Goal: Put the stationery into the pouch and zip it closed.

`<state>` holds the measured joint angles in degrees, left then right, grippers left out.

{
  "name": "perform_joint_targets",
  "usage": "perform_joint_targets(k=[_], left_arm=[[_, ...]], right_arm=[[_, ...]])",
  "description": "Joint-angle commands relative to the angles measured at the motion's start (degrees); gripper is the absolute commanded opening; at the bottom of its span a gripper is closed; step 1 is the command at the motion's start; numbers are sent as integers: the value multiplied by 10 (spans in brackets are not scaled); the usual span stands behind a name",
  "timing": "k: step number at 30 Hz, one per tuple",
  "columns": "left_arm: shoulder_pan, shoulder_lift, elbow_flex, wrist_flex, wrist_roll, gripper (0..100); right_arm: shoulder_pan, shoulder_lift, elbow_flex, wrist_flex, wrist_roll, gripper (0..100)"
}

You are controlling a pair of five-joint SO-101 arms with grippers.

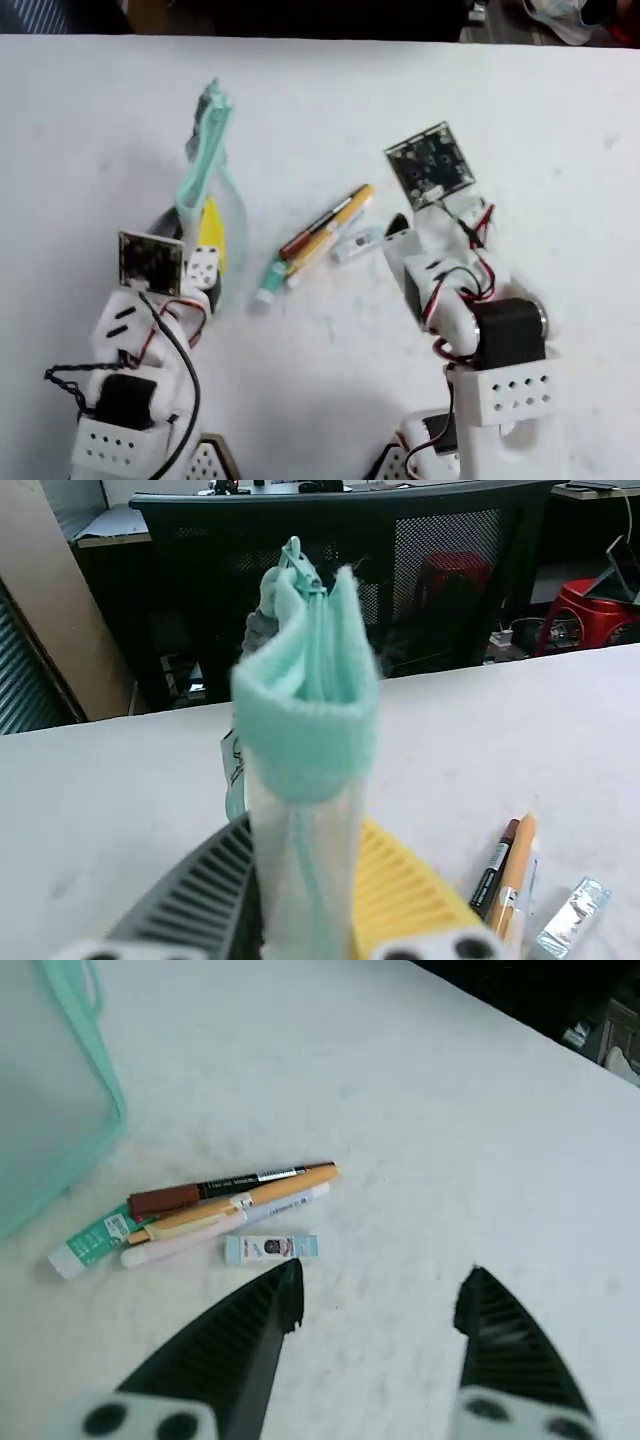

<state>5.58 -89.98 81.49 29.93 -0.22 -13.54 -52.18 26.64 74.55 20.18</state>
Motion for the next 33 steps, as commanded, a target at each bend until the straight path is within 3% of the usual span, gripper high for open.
perform_joint_targets(k=[1, 10, 17, 33], left_arm=[[25, -3, 11, -20, -4, 34], [19, -3, 13, -17, -4, 37], [19, -3, 14, 11, -3, 146], [15, -2, 11, 28, 33, 196]], right_arm=[[-36, 19, -4, -34, -4, 180], [-21, 285, -149, 3, -107, 259], [-25, 422, -278, 44, -164, 259], [-25, 604, -324, -63, -225, 259]])
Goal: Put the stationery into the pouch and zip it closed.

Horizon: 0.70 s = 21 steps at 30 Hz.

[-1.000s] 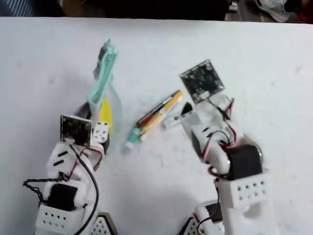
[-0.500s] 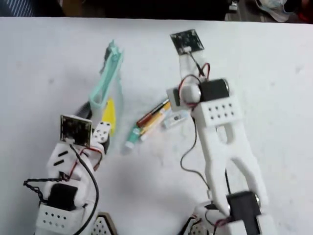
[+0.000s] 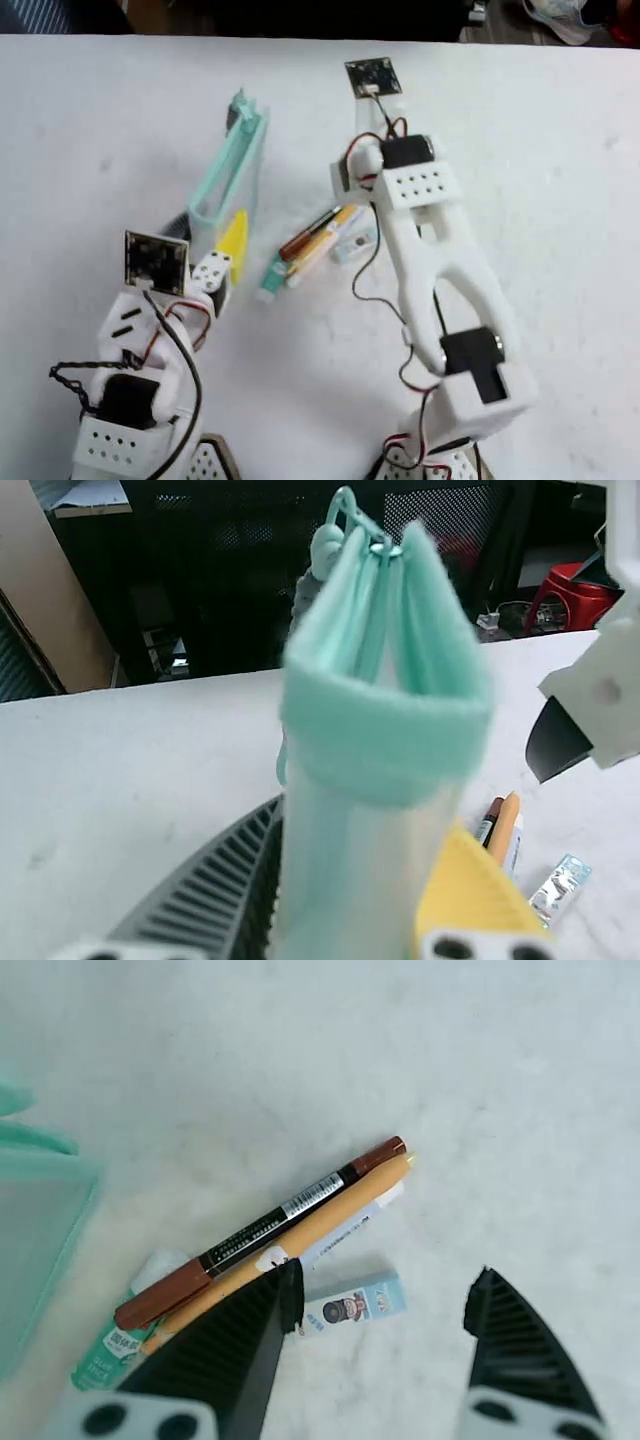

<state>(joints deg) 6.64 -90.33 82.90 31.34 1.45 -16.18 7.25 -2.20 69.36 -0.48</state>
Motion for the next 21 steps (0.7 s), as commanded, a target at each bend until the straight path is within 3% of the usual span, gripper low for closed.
perform_joint_targets(k=[1, 7, 21], left_arm=[[4, 1, -4, 13, 17, 196], [3, 1, -3, 11, 17, 195], [4, 0, -1, 11, 17, 191]], right_arm=[[1, 18, -41, -7, -36, 259], [0, 72, -76, -10, -98, 258], [-11, 173, -96, -32, -106, 245]])
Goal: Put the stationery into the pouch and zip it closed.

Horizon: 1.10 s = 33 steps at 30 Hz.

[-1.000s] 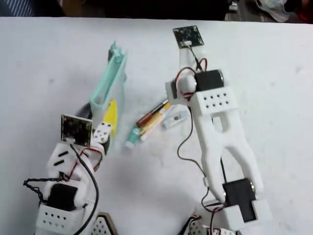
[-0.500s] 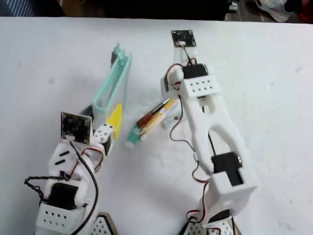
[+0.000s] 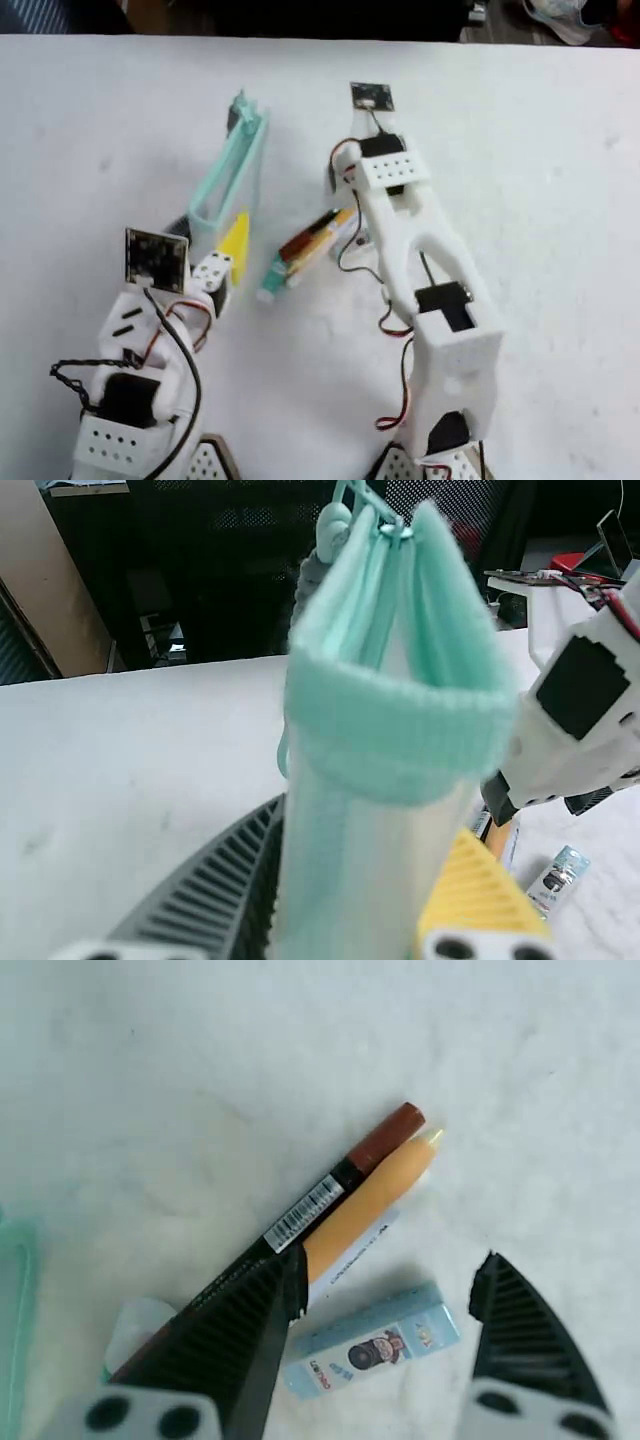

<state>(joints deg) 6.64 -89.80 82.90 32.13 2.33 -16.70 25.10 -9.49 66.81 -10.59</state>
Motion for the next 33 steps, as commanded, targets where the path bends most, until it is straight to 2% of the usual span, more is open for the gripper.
perform_joint_targets(k=[1, 6, 13, 20, 28, 33], left_arm=[[4, -5, -1, 3, 8, 191], [4, -5, -1, 3, 8, 191], [6, -5, -1, 4, 8, 191], [7, -5, -1, 6, 8, 191], [4, -5, -3, 7, 10, 191], [4, -5, -3, 7, 11, 191]], right_arm=[[-4, -4, -23, -8, -5, 230], [-2, -2, -23, -11, -5, 164], [-1, -1, 4, -47, -4, 205], [5, 0, 8, -54, -1, 204], [29, 68, -39, -44, -1, 203], [29, 70, -52, -30, -1, 103]])
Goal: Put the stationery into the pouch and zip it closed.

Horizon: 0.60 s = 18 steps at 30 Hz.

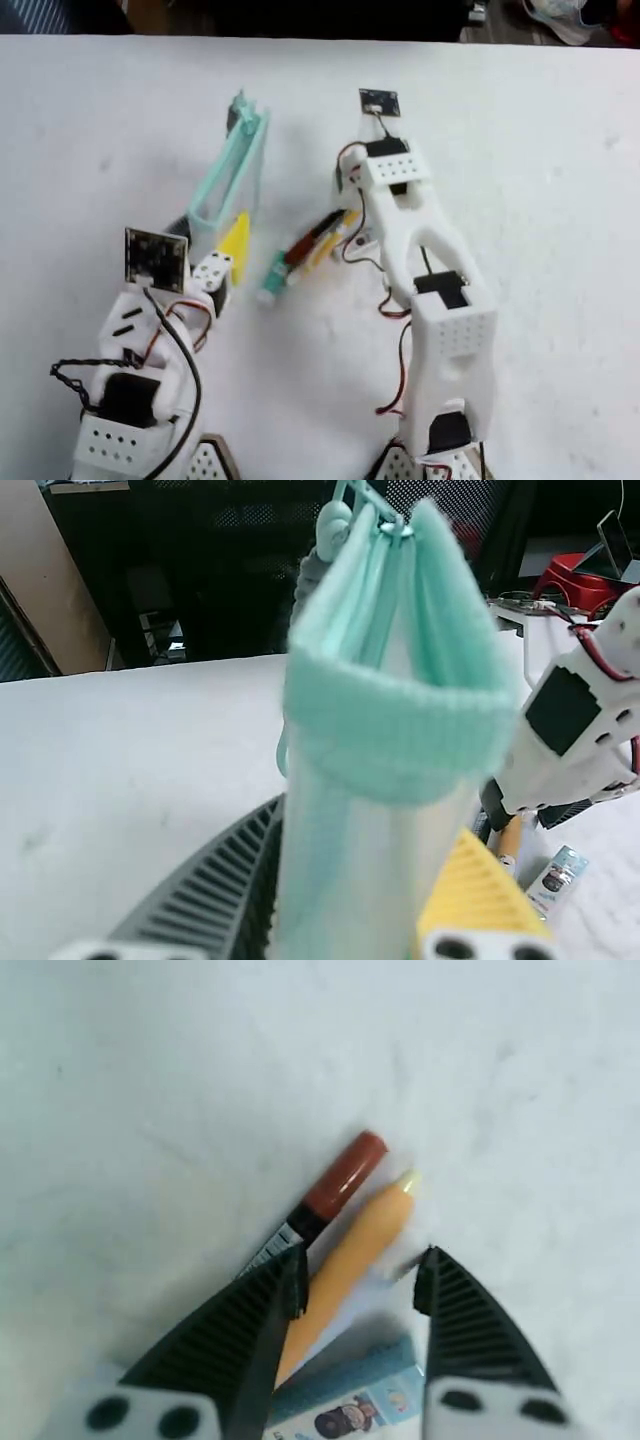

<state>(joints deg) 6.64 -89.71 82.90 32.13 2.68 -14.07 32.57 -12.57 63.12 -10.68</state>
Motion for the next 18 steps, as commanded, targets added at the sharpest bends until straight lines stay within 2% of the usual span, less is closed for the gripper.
perform_joint_targets(k=[1, 5, 10, 18], left_arm=[[4, -6, -3, 7, 9, 191], [5, -6, -3, 7, 9, 191], [4, -6, -4, 7, 50, 191], [3, -6, -4, 7, 52, 191]], right_arm=[[3, -6, -21, 7, 0, 82], [4, -6, -21, 7, 0, 14], [4, -5, -21, 7, 1, 17], [5, -9, -25, 31, 1, 17]])
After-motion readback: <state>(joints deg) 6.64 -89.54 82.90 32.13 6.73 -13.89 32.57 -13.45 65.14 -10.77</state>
